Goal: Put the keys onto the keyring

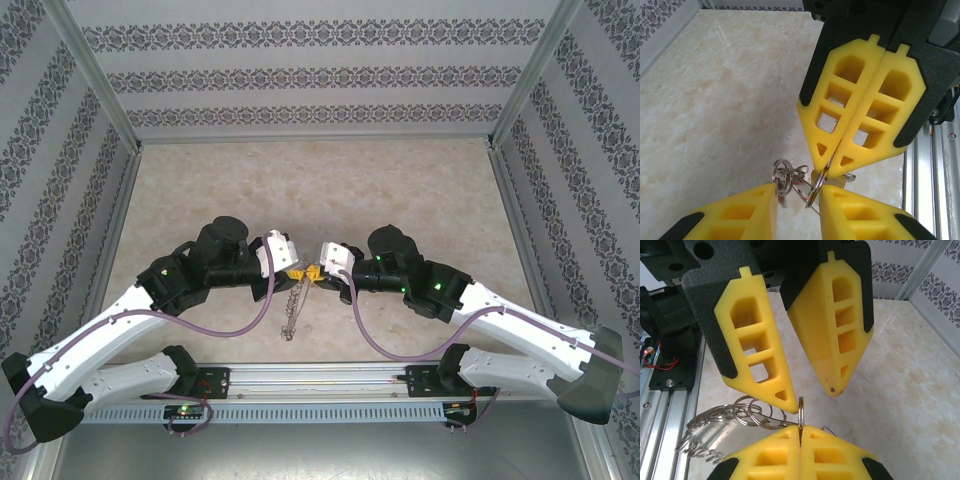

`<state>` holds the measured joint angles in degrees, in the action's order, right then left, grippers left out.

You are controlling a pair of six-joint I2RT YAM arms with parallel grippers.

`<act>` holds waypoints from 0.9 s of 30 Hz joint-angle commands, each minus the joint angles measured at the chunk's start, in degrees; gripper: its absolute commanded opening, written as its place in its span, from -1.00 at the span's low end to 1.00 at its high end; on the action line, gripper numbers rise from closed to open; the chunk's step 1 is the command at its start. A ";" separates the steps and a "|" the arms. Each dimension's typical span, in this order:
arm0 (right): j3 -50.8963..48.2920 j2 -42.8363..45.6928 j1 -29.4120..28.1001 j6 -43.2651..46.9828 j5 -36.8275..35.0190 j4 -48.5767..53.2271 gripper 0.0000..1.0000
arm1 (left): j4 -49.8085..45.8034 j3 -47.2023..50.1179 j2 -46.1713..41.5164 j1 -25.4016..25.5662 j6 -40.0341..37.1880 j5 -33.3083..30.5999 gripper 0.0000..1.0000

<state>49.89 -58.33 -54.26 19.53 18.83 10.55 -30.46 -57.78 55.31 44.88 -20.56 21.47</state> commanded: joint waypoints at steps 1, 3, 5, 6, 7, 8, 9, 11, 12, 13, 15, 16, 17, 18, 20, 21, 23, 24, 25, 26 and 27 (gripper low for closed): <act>2.27 0.07 -0.66 0.60 1.13 -1.48 -1.00 | 2.60 0.46 0.66 -0.22 -0.17 0.61 -0.48; 2.32 0.21 -0.67 0.67 1.61 -1.39 -1.00 | 2.78 0.61 0.92 -0.23 -0.13 0.72 -0.56; 2.32 0.18 -0.67 0.69 1.77 -1.38 -1.00 | 3.16 0.75 1.11 -0.23 -0.05 1.14 -0.61; 2.30 0.08 -0.67 0.73 1.90 -1.24 -1.00 | 3.28 0.89 1.28 -0.23 -0.10 1.43 -0.62; 2.32 0.05 -0.67 0.81 1.82 -1.22 -1.00 | 3.30 0.82 1.41 -0.23 -0.10 1.71 -0.62; 2.41 -0.02 -0.63 0.79 1.78 -1.23 -1.00 | 3.30 0.77 1.62 -0.23 -0.07 1.79 -0.62; 2.48 0.01 -0.67 0.97 1.90 -1.17 -1.00 | 3.30 0.82 1.74 -0.23 -0.15 1.94 -0.67; 2.58 -0.11 -0.67 1.03 2.15 -1.14 -1.00 | 3.39 1.01 1.69 -0.27 -0.58 2.18 -0.85; 2.66 -0.11 -0.67 1.02 2.24 -1.22 -1.00 | 3.54 1.17 1.63 -0.24 -0.70 2.20 -0.96; 2.65 -0.08 -0.67 1.10 2.26 -1.15 -1.00 | 3.56 1.25 1.47 -0.23 -0.79 2.35 -1.00; 2.58 -0.03 -0.67 1.17 2.44 -1.20 -1.00 | 3.73 1.34 1.23 -0.24 -0.96 2.90 -1.00; 2.50 0.07 -0.67 1.19 2.59 -1.23 -1.00 | 3.87 1.54 1.10 -0.23 -0.98 3.05 -1.00; 2.41 0.20 -0.67 1.19 2.57 -1.23 -1.00 | 4.00 1.72 0.96 -0.23 -0.97 3.08 -1.00; 2.28 0.24 -0.67 1.00 2.62 -1.17 -1.00 | 4.32 1.94 0.55 -0.23 -1.01 2.88 -1.00; 1.94 0.53 -0.63 0.26 2.11 -0.83 -0.96 | 5.33 2.68 -0.53 -0.23 -1.03 2.37 -1.00; 1.44 0.89 -0.61 -0.41 1.71 -0.79 -0.76 | 6.04 3.10 -1.24 -0.23 -1.02 1.98 -1.00; -0.03 2.18 -0.58 -1.77 1.08 -1.41 -0.49 | 6.81 3.71 -2.30 -0.24 -1.28 1.67 -1.00; -0.90 3.11 -0.58 -2.51 0.67 -1.70 -0.39 | 6.99 3.95 -2.66 -0.31 -1.35 1.80 -1.00; -1.72 3.99 -0.44 -3.26 0.41 -1.76 -0.32 | 7.14 4.06 -2.91 -0.25 -1.46 2.08 -1.00; -2.26 4.74 -0.30 -3.72 0.33 -1.73 -0.28 | 7.33 4.20 -3.16 -0.28 -1.62 2.26 -1.00; -2.75 5.40 -0.11 -4.31 0.48 -1.73 -0.27 | 7.58 4.31 -3.24 -0.31 -1.67 2.62 -1.00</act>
<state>48.69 -55.29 -54.26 17.76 18.68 10.46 -27.46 -53.89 53.49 44.88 -21.21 23.51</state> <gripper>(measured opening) 0.360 0.049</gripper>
